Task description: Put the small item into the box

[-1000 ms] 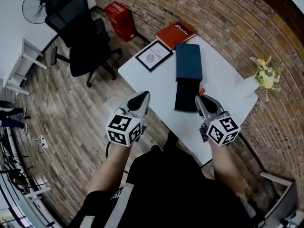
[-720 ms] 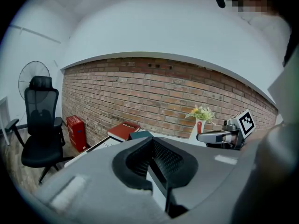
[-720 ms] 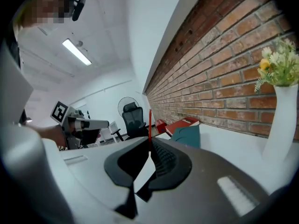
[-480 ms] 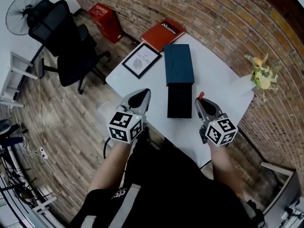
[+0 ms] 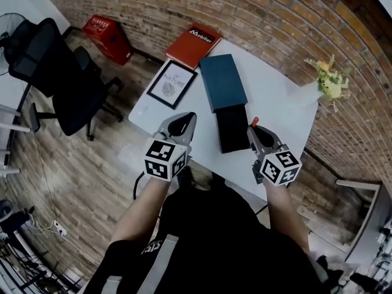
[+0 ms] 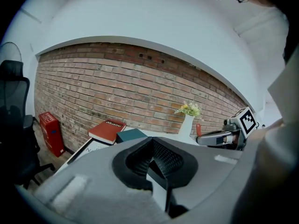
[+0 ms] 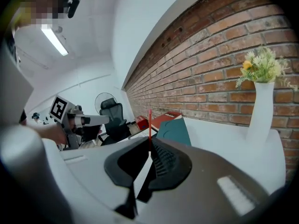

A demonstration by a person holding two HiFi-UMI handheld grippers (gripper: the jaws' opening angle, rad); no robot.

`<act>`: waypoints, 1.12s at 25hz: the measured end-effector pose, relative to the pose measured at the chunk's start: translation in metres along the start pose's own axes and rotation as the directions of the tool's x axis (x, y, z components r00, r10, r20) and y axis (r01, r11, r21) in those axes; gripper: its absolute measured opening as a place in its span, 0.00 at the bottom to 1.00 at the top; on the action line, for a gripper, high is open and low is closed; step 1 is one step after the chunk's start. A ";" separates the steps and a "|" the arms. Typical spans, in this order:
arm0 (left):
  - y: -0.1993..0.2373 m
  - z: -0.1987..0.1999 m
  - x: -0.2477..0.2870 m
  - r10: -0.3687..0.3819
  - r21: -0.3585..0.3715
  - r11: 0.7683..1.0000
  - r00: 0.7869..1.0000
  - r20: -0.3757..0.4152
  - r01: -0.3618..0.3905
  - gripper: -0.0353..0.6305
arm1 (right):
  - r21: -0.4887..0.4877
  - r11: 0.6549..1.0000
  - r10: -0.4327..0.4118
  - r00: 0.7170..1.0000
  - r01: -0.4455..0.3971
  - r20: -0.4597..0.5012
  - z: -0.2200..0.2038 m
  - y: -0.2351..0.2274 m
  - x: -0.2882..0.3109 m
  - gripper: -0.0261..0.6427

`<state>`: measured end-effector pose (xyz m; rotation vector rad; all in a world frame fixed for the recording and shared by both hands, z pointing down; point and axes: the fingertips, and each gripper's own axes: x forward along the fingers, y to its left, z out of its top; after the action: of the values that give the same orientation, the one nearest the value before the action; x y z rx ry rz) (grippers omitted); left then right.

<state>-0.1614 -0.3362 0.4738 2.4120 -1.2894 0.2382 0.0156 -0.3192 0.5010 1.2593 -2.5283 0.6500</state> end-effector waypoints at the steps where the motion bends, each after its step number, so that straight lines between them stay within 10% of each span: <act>1: 0.002 0.001 0.001 -0.021 0.008 1.000 1.000 -0.004 0.021 0.06 | 0.004 1.000 -0.019 1.000 0.019 0.004 -0.001 0.005 0.000 0.06; 12: 0.011 0.007 0.015 -0.173 0.039 0.984 0.985 -0.022 0.173 0.06 | 0.002 0.990 -0.143 0.990 0.143 -0.009 -0.014 0.027 0.007 0.06; 28: 0.016 -0.012 0.084 -0.169 -0.002 0.985 0.978 -0.119 0.170 0.06 | 0.079 0.988 -0.113 0.973 0.131 -0.202 -0.075 -0.043 0.060 0.06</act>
<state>-0.1270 -0.4023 0.5166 2.4569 -1.0267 0.3336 0.0152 -0.3465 0.6023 1.2991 -2.2656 0.8264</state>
